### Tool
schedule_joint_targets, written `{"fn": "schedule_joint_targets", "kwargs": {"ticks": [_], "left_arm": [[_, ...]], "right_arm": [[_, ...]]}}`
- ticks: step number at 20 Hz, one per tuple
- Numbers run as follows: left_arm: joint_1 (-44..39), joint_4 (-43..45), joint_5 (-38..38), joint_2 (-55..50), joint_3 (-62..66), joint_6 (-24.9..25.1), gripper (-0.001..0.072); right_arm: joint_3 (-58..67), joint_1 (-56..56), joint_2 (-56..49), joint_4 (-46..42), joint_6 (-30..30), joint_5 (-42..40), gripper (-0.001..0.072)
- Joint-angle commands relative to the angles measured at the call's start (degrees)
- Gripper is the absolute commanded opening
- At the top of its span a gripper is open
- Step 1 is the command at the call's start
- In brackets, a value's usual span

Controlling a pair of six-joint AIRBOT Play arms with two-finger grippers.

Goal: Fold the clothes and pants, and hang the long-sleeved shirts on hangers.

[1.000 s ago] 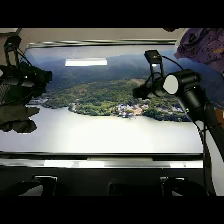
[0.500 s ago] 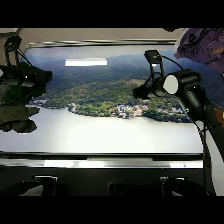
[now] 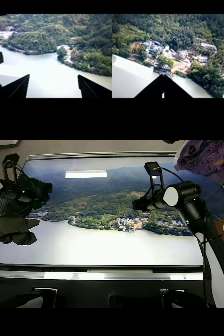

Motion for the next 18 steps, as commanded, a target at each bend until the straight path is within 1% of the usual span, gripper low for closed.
{"fn": "schedule_joint_targets", "kwargs": {"ticks": [1, 3, 5, 7, 10, 11, 13, 16, 18], "left_arm": [[2.5, 9.4, -5.4, 0.0, 0.0, -2.1, 0.072], [8.5, 10.9, -7.5, 0.2, -1.5, -3.9, 0.072], [18.4, 10.9, -7.5, 0.4, -5.0, -7.3, 0.072], [29.1, 8.7, -4.4, 0.3, -6.9, -10.2, 0.072], [41.0, 6.8, 1.2, -1.6, -7.0, -10.2, 0.072], [43.3, 6.8, 2.5, -2.9, -7.0, -10.2, 0.072], [45.5, 6.8, 4.8, -6.6, -7.0, -10.1, 0.072], [44.8, 6.9, 9.2, -12.3, -6.9, -9.6, 0.072], [43.4, 7.0, 12.1, -15.6, -6.9, -7.1, 0.072]], "right_arm": [[0.1, 0.0, 0.0, 0.2, 0.0, 0.1, 0.0032], [0.1, 0.1, 0.0, 0.4, 0.0, 0.4, 0.0032], [0.1, 0.0, 0.0, 0.8, 0.0, 0.8, 0.0032], [0.1, 0.1, 0.0, 1.4, 0.0, 1.5, 0.0032], [0.1, 0.0, 0.0, 1.7, 0.0, 1.9, 0.0032], [0.1, 0.1, 0.0, 1.8, 0.0, 2.3, 0.0032], [0.1, 0.1, 0.0, 2.6, 0.0, 3.8, 0.0032], [0.1, 0.1, 0.0, 4.4, 0.0, 5.7, 0.0032], [0.1, 0.1, 0.0, 4.9, 0.0, 5.8, 0.0032]]}}
